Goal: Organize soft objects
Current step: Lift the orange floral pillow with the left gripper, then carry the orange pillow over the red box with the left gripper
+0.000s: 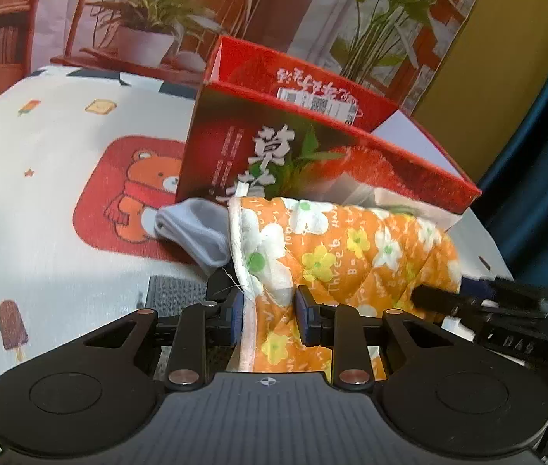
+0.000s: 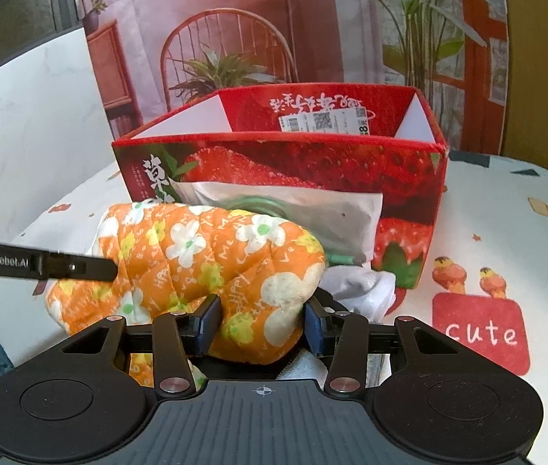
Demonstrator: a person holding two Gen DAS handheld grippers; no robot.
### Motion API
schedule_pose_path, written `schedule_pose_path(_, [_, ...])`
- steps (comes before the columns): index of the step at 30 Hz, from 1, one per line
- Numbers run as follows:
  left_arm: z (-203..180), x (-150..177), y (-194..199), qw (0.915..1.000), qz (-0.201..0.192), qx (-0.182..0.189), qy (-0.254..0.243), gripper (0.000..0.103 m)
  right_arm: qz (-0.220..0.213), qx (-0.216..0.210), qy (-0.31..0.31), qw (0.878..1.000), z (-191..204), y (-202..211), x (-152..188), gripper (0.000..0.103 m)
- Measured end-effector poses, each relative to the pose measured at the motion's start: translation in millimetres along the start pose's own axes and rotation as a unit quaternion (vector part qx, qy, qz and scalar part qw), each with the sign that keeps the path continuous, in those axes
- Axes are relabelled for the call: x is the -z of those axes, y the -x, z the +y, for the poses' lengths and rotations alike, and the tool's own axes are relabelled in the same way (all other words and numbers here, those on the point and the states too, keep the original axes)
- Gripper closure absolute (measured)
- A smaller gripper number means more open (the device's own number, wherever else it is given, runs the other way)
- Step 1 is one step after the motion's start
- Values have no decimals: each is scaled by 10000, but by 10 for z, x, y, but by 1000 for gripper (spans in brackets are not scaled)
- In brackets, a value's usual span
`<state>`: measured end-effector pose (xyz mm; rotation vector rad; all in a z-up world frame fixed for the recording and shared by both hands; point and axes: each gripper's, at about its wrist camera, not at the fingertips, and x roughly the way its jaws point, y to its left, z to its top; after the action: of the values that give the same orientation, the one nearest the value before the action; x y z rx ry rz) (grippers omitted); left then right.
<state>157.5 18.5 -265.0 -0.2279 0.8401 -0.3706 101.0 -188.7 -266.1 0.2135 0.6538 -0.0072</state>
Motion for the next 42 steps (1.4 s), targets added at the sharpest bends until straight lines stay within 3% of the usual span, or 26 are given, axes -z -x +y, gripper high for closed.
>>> schedule_pose_path(5, [-3, 40, -70, 9998, 215, 58, -8, 74, -85, -53, -56, 9999, -70, 62, -77, 61])
schedule_pose_path(9, [-6, 68, -101, 9994, 328, 73, -46, 74, 63, -154, -158, 9997, -134, 44, -64, 73])
schedule_pose_path(17, [4, 59, -30, 9997, 203, 163, 38, 82, 44, -159, 117, 9998, -45, 67, -72, 82])
schedule_pose_path(27, [-172, 46, 241, 9989, -287, 150, -332, 87, -311, -140, 374, 9987, 59, 266, -176, 85])
schedule_pose_path(42, [-301, -28, 595, 9940, -969, 266, -424, 89, -896, -148, 603, 9940, 224, 628, -266, 88])
